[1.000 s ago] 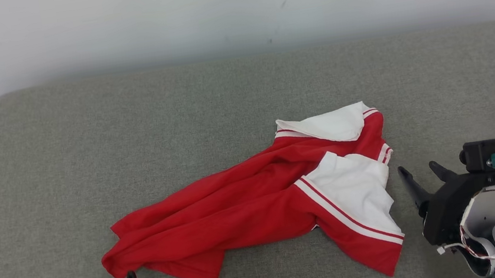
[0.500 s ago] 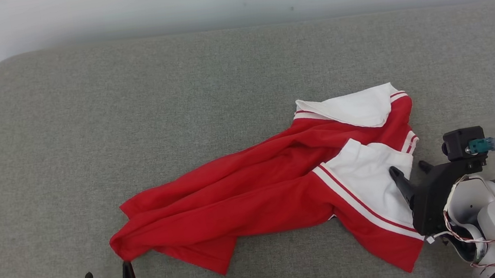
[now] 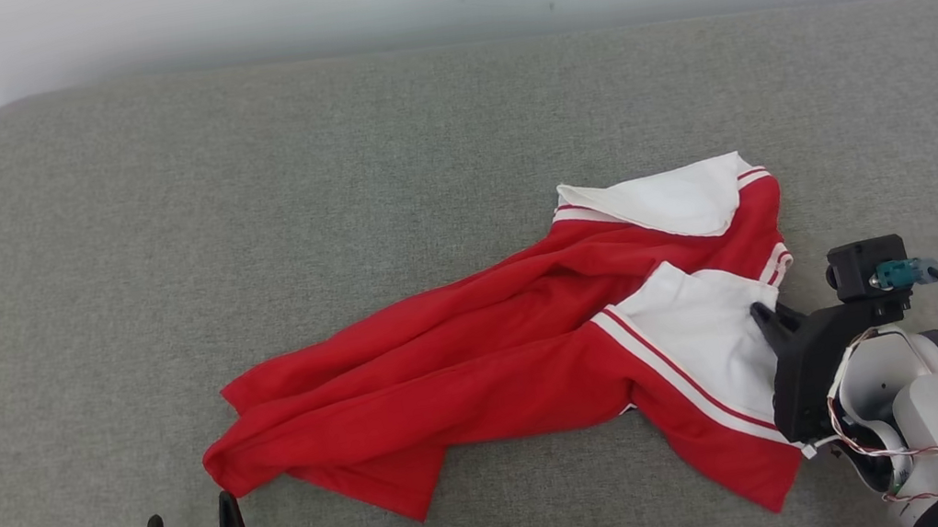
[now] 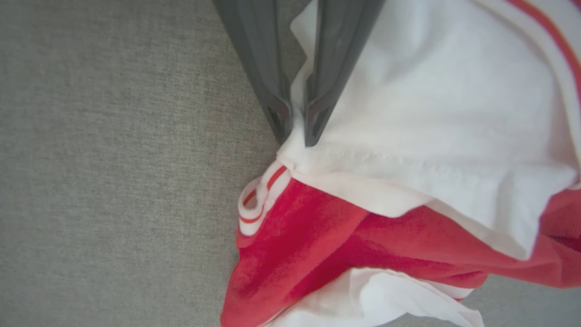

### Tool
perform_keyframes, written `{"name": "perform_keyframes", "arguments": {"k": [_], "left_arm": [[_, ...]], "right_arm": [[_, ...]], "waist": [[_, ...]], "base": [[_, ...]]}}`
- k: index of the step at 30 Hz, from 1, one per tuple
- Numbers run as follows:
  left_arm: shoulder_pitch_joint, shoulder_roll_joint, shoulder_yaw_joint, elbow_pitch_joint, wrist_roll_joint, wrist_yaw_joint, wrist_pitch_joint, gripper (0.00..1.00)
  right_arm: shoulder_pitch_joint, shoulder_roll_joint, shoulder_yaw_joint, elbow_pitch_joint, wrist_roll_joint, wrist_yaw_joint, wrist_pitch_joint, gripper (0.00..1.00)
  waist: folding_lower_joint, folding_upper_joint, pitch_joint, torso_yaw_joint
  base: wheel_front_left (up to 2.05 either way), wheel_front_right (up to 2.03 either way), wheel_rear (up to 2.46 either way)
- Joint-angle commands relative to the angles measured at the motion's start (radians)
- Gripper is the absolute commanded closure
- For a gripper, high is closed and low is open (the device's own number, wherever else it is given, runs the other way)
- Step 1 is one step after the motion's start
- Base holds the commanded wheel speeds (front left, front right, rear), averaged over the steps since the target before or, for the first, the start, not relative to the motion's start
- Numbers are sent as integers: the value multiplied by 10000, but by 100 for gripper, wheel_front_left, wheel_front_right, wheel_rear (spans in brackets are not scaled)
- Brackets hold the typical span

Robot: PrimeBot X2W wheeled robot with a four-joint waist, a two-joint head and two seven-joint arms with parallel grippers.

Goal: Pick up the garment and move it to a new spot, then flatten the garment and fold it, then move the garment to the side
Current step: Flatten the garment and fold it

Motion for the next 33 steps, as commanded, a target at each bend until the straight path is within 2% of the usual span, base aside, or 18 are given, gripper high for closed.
{"name": "perform_keyframes", "arguments": {"k": [1,3,4,13,28,29,30,31,33], "left_arm": [[-41,-24,72,33,25,-29,-32,0],[-17,-38,100,32,40,-37,-32,0],[-7,-46,101,43,51,-46,-32,0],[45,-68,48,138,119,-44,-32,0],[394,-78,38,164,-56,-80,-32,0],[389,-76,23,174,-59,-86,-32,0],[374,-78,12,181,-60,-88,-32,0],[358,-78,-2,194,-54,-89,-32,0],[333,-77,-25,217,-50,-74,-32,0]], "right_arm": [[225,-73,-72,43,-132,-27,-66,89],[309,-31,-67,-18,-167,-27,-99,89],[343,-26,-71,-36,-178,-27,-103,100],[541,-20,-287,-70,-378,-27,-200,100],[2219,172,-2387,-1351,-1257,-27,2,100],[2302,191,-2413,-1441,-1271,-27,3,84],[2357,199,-2413,-1515,-1297,-27,16,35],[2403,210,-2431,-1591,-1307,-27,23,0],[2508,274,-2467,-1739,-1305,-27,-61,0]], "waist": [[-1,0,-62,-85],[-1,0,-124,-169],[-1,0,-154,-212],[-1,0,-409,-397],[-1,0,-805,-765],[-1,0,-812,-796],[-1,0,-821,-825],[-1,0,-831,-847],[-1,0,-870,-882]], "base": [[0,0,0],[0,0,0],[0,0,0],[0,0,0],[0,0,0],[0,0,0],[0,0,0],[0,0,0],[0,0,0]]}}
